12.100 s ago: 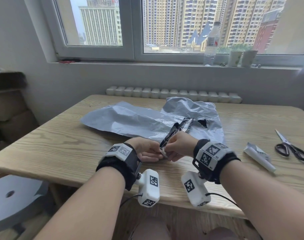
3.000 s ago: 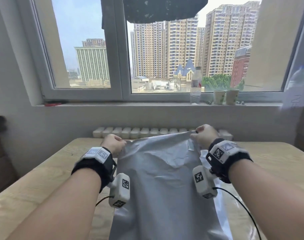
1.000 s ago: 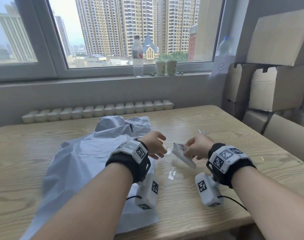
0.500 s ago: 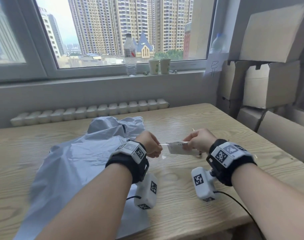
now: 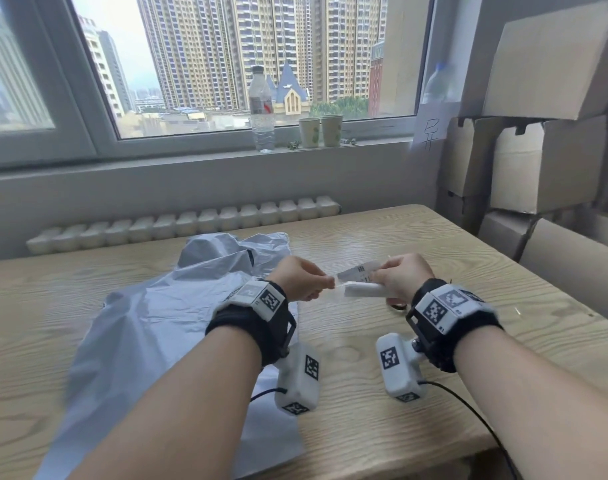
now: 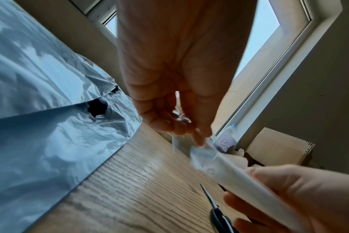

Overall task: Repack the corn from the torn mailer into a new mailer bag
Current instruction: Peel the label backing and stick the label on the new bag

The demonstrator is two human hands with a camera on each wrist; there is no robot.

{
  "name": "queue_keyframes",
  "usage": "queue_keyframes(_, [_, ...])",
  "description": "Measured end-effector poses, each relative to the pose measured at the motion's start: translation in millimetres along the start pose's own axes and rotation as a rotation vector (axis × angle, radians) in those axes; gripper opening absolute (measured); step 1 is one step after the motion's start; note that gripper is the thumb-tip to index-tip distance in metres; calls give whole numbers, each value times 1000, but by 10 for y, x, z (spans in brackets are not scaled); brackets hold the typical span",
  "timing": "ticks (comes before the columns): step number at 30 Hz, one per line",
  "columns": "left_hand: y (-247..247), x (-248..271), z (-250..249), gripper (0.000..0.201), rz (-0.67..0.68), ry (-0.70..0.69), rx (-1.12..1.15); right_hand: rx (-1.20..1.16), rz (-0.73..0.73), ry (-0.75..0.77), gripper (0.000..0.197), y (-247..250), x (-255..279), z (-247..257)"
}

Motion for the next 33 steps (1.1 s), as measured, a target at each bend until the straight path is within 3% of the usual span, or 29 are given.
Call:
queue_keyframes(8, [85,-5,121,25,-39,37,-18,-192,-124,-83,15,151,19,-98])
queue_keyframes(18, [37,9,117,27,3,47,-11,-184,-230,-83,26,198,4,-82])
queue_keyframes(22, [40,7,143,25,13,67,3,-166,-250,-79,14,193,-8,-73])
queue_keyframes(25, [60,19,158,19,37,97,24,-229,-189,-120,15,99,-6,-95])
queue_keyframes(28, [42,25,166,21,86,106,73,-287,12,-167,18,-122,60,-62])
queue_keyframes(31, [99,-1,143,28,5,69,-14,-236,163,-162,58,-294,135,2])
queue_keyframes(33, [155,-16,137,25,-60,55,-25,-196,213,-146,73,-365,162,26])
Point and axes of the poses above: each hand's wrist, its own x-axis away from the middle knuckle, its own y-axis out of the back of the hand, z = x × y, the point moved 10 cm from there along -x, towards the middle knuckle, and after that the axes turned 3 degrees about -z, right-handed, at the moved point
